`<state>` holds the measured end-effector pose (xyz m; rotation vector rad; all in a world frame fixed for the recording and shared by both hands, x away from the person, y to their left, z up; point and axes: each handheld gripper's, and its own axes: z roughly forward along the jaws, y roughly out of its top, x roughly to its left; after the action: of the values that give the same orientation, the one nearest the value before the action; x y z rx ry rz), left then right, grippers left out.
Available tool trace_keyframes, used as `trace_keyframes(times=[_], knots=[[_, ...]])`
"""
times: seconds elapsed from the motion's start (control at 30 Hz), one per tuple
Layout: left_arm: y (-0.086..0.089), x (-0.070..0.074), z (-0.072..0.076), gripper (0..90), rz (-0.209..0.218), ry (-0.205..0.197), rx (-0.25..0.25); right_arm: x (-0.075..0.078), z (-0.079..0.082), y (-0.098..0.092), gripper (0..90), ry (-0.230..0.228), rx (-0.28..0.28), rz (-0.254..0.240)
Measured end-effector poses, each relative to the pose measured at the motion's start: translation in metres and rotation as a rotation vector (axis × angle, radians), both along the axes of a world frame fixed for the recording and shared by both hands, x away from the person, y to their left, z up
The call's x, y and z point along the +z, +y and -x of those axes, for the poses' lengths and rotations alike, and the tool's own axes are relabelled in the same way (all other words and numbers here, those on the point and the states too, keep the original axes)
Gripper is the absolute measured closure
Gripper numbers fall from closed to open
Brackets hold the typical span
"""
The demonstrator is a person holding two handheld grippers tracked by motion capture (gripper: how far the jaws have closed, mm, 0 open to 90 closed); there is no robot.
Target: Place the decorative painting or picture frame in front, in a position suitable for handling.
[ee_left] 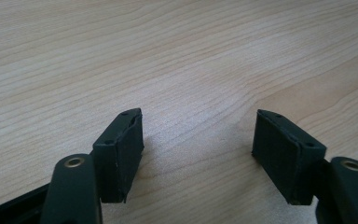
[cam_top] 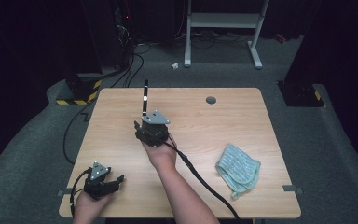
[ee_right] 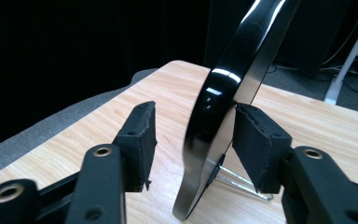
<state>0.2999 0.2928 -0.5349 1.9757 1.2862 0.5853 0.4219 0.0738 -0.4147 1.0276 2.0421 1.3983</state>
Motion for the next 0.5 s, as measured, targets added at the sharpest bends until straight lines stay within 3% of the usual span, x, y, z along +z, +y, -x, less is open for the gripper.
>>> trace_keyframes(times=[0.2,0.5], knots=[[0.0,0.0,0.0,33.6,0.0,0.0,0.0,0.001,-0.001,-0.003,60.4,0.002,-0.011,0.003],[0.0,0.0,0.0,33.6,0.001,0.0,0.0,0.002,-0.001,-0.015,67.6,0.001,-0.025,0.003]])
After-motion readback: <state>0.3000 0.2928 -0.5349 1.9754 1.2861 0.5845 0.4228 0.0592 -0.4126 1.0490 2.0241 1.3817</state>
